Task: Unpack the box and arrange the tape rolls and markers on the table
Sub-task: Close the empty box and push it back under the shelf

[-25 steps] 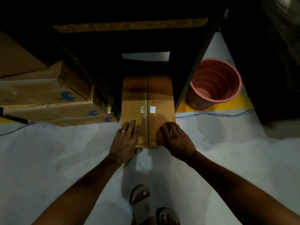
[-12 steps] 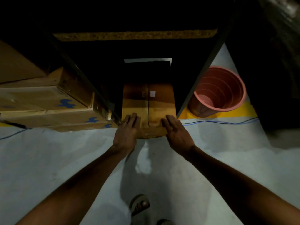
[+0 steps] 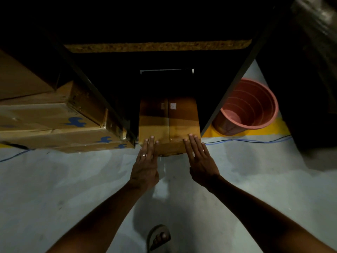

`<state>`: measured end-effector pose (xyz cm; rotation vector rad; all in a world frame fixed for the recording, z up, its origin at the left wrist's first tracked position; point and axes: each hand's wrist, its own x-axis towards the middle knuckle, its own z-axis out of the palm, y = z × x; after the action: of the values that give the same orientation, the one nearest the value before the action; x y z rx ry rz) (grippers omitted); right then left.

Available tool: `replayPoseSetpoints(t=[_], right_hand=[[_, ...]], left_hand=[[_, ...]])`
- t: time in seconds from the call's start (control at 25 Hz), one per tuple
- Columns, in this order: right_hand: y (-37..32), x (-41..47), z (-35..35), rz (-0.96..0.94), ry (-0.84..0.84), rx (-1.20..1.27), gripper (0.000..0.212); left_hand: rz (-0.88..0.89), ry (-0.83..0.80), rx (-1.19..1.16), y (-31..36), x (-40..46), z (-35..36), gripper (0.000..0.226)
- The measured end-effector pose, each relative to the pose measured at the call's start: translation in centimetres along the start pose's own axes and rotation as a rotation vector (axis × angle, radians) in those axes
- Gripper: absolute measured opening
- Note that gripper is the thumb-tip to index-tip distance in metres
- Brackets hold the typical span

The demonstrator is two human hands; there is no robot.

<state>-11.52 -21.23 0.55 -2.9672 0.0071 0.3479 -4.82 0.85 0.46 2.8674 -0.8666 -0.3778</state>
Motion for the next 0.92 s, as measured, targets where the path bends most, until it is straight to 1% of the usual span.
replayPoseSetpoints(t=[0.08,0.2,0.36,0.48,0.6,0.76,0.84,0.92], right_hand=[[0.3,1.5,-0.7,-0.006,0.002,-0.022,0.111],[0.5,4.3,-2.1,0.0,-0.021,-0.051,0.12],[0.5,6.7,-3.4,0.034,-0.085,-0.135,0.131],[0.5,7.3,-3.9,0.039,-0.126,-0.17,0.135],[-0.3,6.7,-5.2,0.077,-0.155,-0.096,0.125],[-2.4,3.0,-9.1,0.063,-0.149,0.035,0.106],[-3.6,0.5,-12.1,0.052,-0.173,0.068,0.098],[-4.6,-2.0,-15.5,0.016,-0.177,0.102,0.091]], left_hand=[[0.017,-0.024,0.01,-1.0,1.7,-0.7,0.117],[0.023,-0.106,0.124,-2.3,4.6,-2.2,0.128],[-0.008,-0.175,0.125,-2.8,7.0,-3.4,0.126],[0.003,-0.195,0.124,-3.0,7.7,-4.1,0.119],[-0.009,-0.219,0.043,-2.5,6.7,-6.0,0.109],[-0.078,-0.151,-0.194,0.7,2.7,-10.4,0.088],[-0.103,-0.136,-0.224,2.3,0.2,-13.5,0.077],[-0.098,-0.141,-0.231,3.7,-2.6,-17.4,0.07]])
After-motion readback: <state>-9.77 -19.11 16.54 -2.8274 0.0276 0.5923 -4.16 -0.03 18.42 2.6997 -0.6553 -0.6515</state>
